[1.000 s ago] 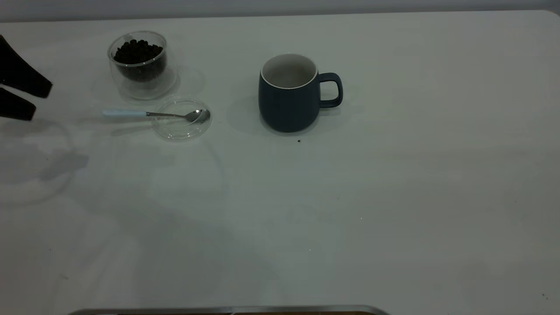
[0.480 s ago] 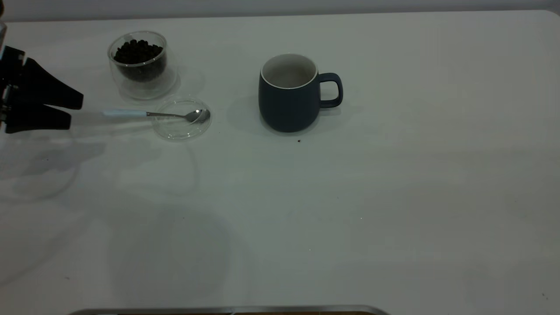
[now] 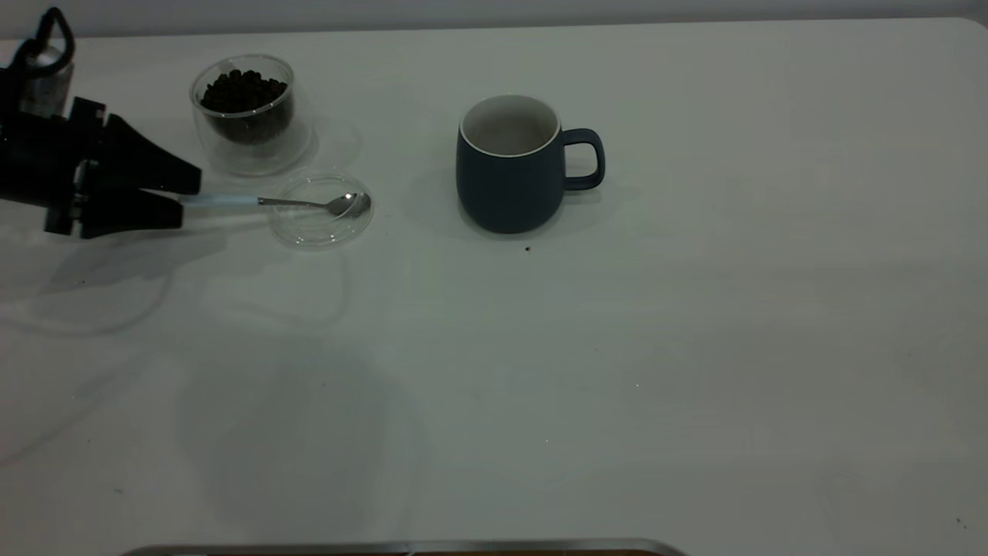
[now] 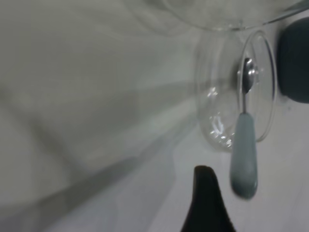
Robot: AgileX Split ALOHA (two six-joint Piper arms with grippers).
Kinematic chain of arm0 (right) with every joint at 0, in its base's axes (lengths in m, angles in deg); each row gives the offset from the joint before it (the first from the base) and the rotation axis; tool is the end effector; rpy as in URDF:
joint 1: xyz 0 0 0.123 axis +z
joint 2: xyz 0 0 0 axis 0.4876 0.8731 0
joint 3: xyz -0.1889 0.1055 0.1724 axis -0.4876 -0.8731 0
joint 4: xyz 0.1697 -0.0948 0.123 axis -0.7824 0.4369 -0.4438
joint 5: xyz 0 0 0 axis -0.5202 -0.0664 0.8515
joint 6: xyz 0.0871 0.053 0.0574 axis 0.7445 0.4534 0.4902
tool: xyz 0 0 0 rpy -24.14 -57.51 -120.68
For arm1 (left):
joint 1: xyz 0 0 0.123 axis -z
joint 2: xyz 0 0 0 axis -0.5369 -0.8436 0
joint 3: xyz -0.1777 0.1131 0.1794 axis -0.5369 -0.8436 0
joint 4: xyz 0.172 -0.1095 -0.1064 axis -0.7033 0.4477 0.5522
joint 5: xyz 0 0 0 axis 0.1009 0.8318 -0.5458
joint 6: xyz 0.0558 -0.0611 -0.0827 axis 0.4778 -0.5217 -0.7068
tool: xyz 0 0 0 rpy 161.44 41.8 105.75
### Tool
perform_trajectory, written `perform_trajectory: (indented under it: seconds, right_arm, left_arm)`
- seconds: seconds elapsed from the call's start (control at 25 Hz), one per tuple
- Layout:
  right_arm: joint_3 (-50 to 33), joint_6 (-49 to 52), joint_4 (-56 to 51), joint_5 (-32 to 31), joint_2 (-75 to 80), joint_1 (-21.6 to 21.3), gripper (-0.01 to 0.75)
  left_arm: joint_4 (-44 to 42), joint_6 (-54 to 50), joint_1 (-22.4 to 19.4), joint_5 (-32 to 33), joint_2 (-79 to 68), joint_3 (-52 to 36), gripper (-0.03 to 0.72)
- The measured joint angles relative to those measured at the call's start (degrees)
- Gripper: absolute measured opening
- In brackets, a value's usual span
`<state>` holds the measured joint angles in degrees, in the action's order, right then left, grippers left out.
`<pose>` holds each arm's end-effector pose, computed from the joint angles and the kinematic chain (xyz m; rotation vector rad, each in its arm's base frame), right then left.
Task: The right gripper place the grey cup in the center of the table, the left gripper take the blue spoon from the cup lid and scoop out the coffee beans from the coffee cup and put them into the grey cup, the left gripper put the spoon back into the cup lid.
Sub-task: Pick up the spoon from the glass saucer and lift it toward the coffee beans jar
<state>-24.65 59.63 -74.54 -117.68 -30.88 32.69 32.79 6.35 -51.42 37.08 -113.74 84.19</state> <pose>0.0044 0.0052 0.2411 -0.1324 2.1267 0.0581 0.3906 0.0387 -0.0236 -0.0776 2.5774 -1.1284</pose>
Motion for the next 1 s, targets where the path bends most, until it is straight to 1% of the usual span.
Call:
perform_trajectory:
  seconds: [0.32,0.52,0.64,0.8,0.92,1.0]
  right_arm:
    - [0.00,0.00,0.00,0.00,0.00,0.00,0.578]
    - [0.00,-0.05,0.00,0.00,0.00,0.00,0.578]
    - [0.00,-0.05,0.00,0.00,0.00,0.00,0.578]
    - [0.00,-0.05,0.00,0.00,0.00,0.00,0.578]
    - [0.00,-0.05,0.00,0.00,0.00,0.00,0.578]
    - [0.00,-0.05,0.00,0.00,0.00,0.00,0.578]
  left_arm:
    - [3.18,-0.05,1.02,2.67,-3.74,1.76,0.592]
    - [4.37,1.42,1.20,2.99,-3.98,1.92,0.591]
    - [4.43,2.43,1.20,3.16,-3.98,1.92,0.570]
    - [4.48,2.54,1.20,3.84,-3.98,1.92,0.489]
    - [4.48,2.72,1.20,3.89,-3.98,1.92,0.394]
    - [4.48,2.74,1.20,4.03,-3.98,1.92,0.314]
